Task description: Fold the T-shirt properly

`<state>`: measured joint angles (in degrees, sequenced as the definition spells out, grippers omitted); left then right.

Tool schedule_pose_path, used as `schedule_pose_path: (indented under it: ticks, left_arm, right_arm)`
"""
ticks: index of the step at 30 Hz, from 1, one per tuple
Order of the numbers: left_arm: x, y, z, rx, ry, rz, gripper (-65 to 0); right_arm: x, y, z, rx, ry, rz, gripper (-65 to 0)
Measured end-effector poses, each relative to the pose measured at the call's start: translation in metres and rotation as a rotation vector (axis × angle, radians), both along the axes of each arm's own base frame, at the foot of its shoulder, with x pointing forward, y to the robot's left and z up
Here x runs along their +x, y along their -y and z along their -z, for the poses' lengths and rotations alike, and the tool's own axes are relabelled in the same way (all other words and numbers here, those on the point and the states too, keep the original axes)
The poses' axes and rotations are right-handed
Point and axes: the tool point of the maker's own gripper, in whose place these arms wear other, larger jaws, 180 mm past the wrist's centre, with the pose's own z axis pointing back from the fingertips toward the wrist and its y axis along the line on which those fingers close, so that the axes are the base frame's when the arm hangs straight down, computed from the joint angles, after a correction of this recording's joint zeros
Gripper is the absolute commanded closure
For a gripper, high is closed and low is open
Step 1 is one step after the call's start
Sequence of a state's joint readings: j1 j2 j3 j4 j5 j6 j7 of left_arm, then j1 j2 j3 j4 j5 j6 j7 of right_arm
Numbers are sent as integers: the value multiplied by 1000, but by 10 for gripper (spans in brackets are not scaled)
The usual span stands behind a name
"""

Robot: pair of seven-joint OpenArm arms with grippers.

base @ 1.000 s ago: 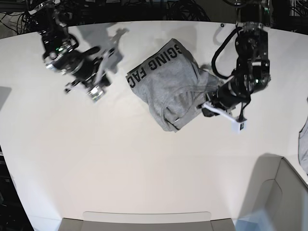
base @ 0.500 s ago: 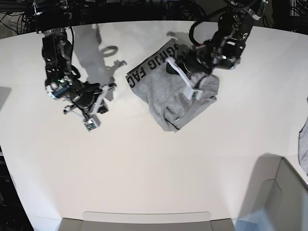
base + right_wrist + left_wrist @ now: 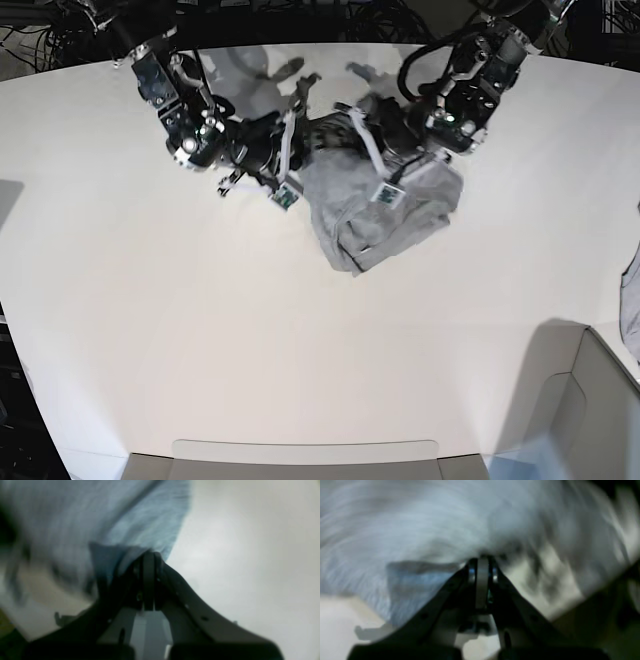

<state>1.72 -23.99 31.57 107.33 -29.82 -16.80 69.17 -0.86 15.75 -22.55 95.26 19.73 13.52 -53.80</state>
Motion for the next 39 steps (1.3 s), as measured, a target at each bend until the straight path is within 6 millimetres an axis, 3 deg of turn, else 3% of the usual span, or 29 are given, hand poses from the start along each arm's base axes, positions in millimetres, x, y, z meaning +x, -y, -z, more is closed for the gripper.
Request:
schedule_pose_path:
  ticks: [2,5,9,13,16,18,24,26,31,39]
  left_arm:
    - [14,-33,5,56,18,-104,0]
    - [31,-65,-2,72,45,-218,0]
    - [45,-84,-15,66,95,-295,0]
    - [61,-97,-35,18,152,-401,0]
    - [72,-90,-55,-70,214,-475,0]
    - [70,-76,-56,-120,199,-495,0]
    - [79,-18,-63,-321,244,-486,0]
    - [81,-16,-53,-331,249,-492,0]
    - [70,-9,5,-327,139,-527,0]
    - [74,-17,49,-353,135,-609,0]
  right_arm:
    - [-11,-9,-4,18,0,-27,0]
    - [-18,-12,-9,45,-1,-20,0]
    - [-5,6,-26,62,48,60,0]
    - [9,39,-39,77,88,186,0]
    - [17,73,-42,57,105,295,0]
    - [19,96,-41,37,110,362,0]
    - [10,126,-34,12,87,454,0]
    - [8,132,-33,4,84,470,0]
    - [4,134,-31,2,74,475,0]
    - [5,134,-32,2,78,477,0]
